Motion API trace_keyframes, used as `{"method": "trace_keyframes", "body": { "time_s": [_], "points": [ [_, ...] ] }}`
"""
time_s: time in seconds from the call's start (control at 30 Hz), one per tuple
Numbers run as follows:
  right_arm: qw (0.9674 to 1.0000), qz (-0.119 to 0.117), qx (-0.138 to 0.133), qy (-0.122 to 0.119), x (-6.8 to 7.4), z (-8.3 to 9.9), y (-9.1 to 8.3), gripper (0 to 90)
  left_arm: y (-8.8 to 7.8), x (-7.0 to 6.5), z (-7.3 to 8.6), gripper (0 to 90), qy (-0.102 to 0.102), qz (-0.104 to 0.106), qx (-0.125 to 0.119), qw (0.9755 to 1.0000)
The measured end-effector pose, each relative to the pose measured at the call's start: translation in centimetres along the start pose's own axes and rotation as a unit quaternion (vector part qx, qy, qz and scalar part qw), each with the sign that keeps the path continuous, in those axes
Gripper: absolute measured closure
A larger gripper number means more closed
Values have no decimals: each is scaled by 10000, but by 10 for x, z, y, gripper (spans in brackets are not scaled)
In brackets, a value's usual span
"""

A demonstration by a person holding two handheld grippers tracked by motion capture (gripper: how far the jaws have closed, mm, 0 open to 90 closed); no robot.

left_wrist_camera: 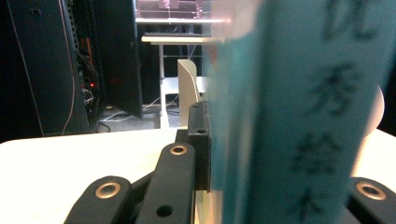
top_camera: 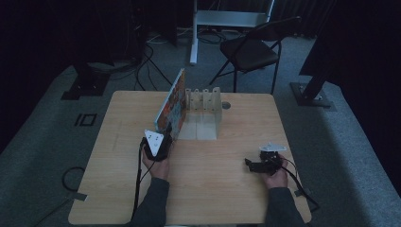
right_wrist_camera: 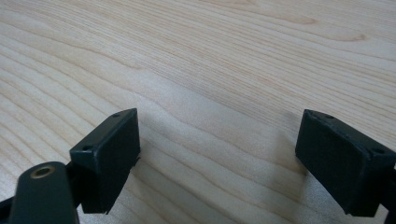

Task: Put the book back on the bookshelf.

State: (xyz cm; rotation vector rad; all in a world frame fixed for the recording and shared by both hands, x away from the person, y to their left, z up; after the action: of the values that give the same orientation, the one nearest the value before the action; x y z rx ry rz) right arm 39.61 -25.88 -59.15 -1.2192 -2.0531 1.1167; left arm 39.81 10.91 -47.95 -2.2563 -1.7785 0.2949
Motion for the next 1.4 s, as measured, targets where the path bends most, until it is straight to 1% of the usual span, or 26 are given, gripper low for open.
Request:
{"method": "trace_keyframes", "body": {
  "time_s": [0.07,0.53,0.83,0.93,1.0,1.07,1.13,1.27,1.33,1.4],
  "points": [
    [10000,-1,-2,-1,0,0,0,132,0,0,1,810,-41,4,-3,10000],
    [10000,-1,6,6,0,0,0,132,-2,7,9,807,-152,64,32,9999],
    [10000,-3,4,11,0,0,0,132,-2,8,10,799,-48,94,9,9999],
    [10000,-3,4,9,0,0,0,132,-2,8,11,794,16,100,9,9999],
    [10000,-2,6,10,0,0,0,132,-2,7,11,767,51,136,-12,9999],
    [10000,-3,5,11,0,0,0,132,-2,7,13,740,109,92,-9,9999],
    [10000,-3,5,10,0,0,0,132,-2,7,14,714,113,112,-3,9999],
    [10000,-3,5,11,0,0,0,132,-2,6,17,690,147,163,21,9998],
    [10000,-3,4,10,0,0,0,132,-3,6,17,649,140,210,-2,9997],
    [10000,-4,4,11,0,0,0,132,-3,7,16,605,116,199,-35,9997]
  ]
}}
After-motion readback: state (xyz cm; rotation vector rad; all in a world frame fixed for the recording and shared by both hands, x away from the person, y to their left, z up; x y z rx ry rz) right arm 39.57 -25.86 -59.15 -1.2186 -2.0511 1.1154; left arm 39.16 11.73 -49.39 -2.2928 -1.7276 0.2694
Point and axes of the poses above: each handheld gripper's, and its own axes: y roughly forward along the jaws, z roughly out of its underside, x roughly to its left, the point moved 6 cm from there along y, roughly forward along the jaws, and after that the axes turned 14 degrees about x, right-handed, at the moved point
